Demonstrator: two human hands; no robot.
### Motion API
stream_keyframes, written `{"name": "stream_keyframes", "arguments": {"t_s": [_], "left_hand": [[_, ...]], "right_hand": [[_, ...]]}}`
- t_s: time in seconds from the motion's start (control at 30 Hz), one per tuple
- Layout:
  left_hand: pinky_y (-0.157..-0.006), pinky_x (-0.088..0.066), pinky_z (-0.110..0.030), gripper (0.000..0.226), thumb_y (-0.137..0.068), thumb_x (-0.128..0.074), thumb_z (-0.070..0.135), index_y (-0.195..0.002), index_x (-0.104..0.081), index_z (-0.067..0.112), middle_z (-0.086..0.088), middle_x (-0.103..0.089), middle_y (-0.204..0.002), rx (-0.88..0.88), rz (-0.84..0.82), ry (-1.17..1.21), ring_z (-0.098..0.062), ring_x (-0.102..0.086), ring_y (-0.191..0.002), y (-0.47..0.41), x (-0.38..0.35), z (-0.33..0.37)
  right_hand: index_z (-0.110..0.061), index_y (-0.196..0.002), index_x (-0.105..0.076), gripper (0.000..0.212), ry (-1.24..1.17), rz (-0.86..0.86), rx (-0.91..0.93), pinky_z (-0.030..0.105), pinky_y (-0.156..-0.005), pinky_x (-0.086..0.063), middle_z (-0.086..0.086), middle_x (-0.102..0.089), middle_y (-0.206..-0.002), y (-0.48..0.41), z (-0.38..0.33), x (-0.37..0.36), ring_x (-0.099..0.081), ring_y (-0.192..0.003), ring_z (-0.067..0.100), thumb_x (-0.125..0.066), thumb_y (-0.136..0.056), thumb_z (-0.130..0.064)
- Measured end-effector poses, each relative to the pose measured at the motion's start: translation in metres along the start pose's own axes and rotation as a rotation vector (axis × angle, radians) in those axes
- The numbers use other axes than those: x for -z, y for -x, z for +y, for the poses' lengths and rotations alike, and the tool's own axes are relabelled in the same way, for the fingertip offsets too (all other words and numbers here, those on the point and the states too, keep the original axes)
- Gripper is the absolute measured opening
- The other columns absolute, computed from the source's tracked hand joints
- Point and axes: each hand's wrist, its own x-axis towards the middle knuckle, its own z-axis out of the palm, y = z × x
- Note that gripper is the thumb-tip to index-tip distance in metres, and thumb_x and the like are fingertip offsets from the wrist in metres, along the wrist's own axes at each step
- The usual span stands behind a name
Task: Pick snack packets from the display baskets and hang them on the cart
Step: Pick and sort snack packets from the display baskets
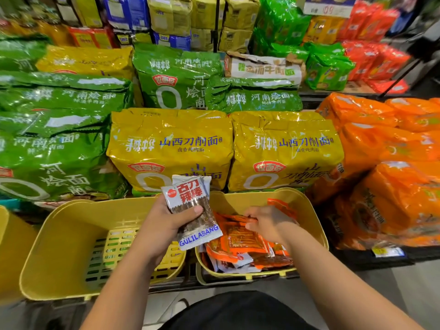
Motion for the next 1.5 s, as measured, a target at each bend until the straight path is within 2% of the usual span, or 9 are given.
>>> {"name": "stream_keyframes", "arguments": {"t_s": [0.23, 0.4, 0.6, 0.83, 0.93, 1.03, 1.17, 1.33, 1.5], "left_hand": [[-0.073, -0.059, -0.03, 0.042, -0.083, -0.075, 0.003, -0.123, -0.061, 0.011, -0.008, -0.077, -0.108, 0.02, -0.016, -0.02, -0.027, -0.075, -0.097, -0.006, 0.001, 0.0], [-0.068, -0.059, -0.028, 0.039, -0.085, -0.073, 0.001, -0.12, -0.063, 0.012, -0.008, -0.078, -0.106, 0.021, -0.06, -0.028, -0.025, -0.075, -0.094, -0.009, -0.009, -0.001], [-0.067, -0.059, -0.028, 0.039, -0.085, -0.073, -0.001, -0.119, -0.062, 0.013, -0.009, -0.077, -0.105, 0.049, -0.052, -0.029, -0.025, -0.076, -0.091, -0.008, -0.003, -0.003], [-0.065, -0.059, -0.027, 0.038, -0.085, -0.073, -0.001, -0.119, -0.062, 0.012, -0.008, -0.078, -0.103, 0.05, -0.1, -0.034, -0.023, -0.076, -0.088, -0.008, 0.004, 0.002], [-0.069, -0.059, -0.031, 0.039, -0.085, -0.073, -0.001, -0.12, -0.062, 0.01, -0.009, -0.078, -0.105, 0.051, -0.116, -0.037, -0.028, -0.075, -0.095, -0.009, 0.006, 0.002], [-0.071, -0.059, -0.029, 0.042, -0.084, -0.074, -0.002, -0.122, -0.06, 0.01, -0.01, -0.077, -0.108, 0.052, -0.137, -0.028, -0.027, -0.075, -0.096, -0.009, 0.008, 0.001], [-0.076, -0.059, -0.031, 0.047, -0.08, -0.076, 0.001, -0.122, -0.06, 0.013, -0.009, -0.077, -0.109, 0.046, -0.135, 0.0, -0.026, -0.074, -0.098, -0.01, 0.016, 0.0], [-0.074, -0.059, -0.032, 0.05, -0.072, -0.077, 0.011, -0.119, -0.062, 0.013, -0.009, -0.077, -0.106, 0.007, -0.132, -0.005, -0.024, -0.075, -0.094, -0.009, 0.013, -0.004], [-0.081, -0.059, -0.038, 0.044, -0.078, -0.075, 0.002, -0.119, -0.062, 0.01, -0.011, -0.077, -0.108, -0.005, -0.064, -0.031, -0.027, -0.074, -0.096, 0.0, 0.002, -0.011]], "right_hand": [[-0.035, -0.138, -0.055, 0.039, 0.253, 0.265, 0.211, 0.031, -0.091, -0.046, 0.001, -0.062, -0.125, 0.025, -0.018, 0.016, -0.056, -0.115, 0.023, -0.051, -0.1, -0.035], [-0.033, -0.139, -0.04, 0.051, 0.23, -0.068, 0.192, 0.042, -0.088, -0.055, 0.002, -0.053, -0.131, 0.023, -0.015, -0.012, -0.058, -0.106, 0.023, -0.062, -0.095, -0.024], [-0.037, -0.151, -0.034, 0.087, 0.111, -0.145, 0.132, 0.035, -0.103, -0.047, -0.006, -0.043, -0.151, 0.018, -0.008, -0.002, -0.048, -0.13, 0.022, -0.084, -0.08, -0.032], [-0.025, -0.154, -0.035, 0.061, 0.198, -0.029, 0.156, 0.02, -0.066, -0.041, 0.001, -0.057, -0.117, 0.013, -0.018, -0.004, -0.057, -0.1, 0.02, -0.059, -0.098, -0.021], [-0.025, -0.153, -0.038, 0.053, 0.226, 0.038, 0.161, 0.029, -0.079, -0.044, 0.01, -0.06, -0.135, 0.012, -0.02, -0.005, -0.06, -0.11, 0.026, -0.052, -0.102, -0.021], [-0.031, -0.144, -0.048, 0.046, 0.214, 0.165, 0.154, 0.033, -0.079, -0.051, 0.007, -0.069, -0.114, 0.028, -0.014, 0.006, -0.065, -0.096, 0.023, -0.055, -0.099, -0.027], [-0.035, -0.095, -0.067, 0.024, -0.462, 0.347, 0.231, 0.031, -0.067, -0.053, -0.004, -0.07, -0.08, 0.069, -0.007, 0.018, -0.064, -0.07, 0.014, -0.071, -0.083, -0.015], [-0.013, -0.113, -0.069, 0.041, -1.152, 0.253, 0.259, 0.047, -0.083, -0.059, 0.017, -0.075, -0.105, 0.085, -0.002, 0.005, -0.072, -0.093, 0.036, -0.067, -0.072, -0.008], [-0.013, -0.126, -0.055, 0.059, -1.601, 0.157, 0.277, 0.046, -0.071, -0.061, 0.018, -0.07, -0.106, 0.078, -0.012, -0.008, -0.071, -0.089, 0.033, -0.06, -0.069, 0.0]]}}
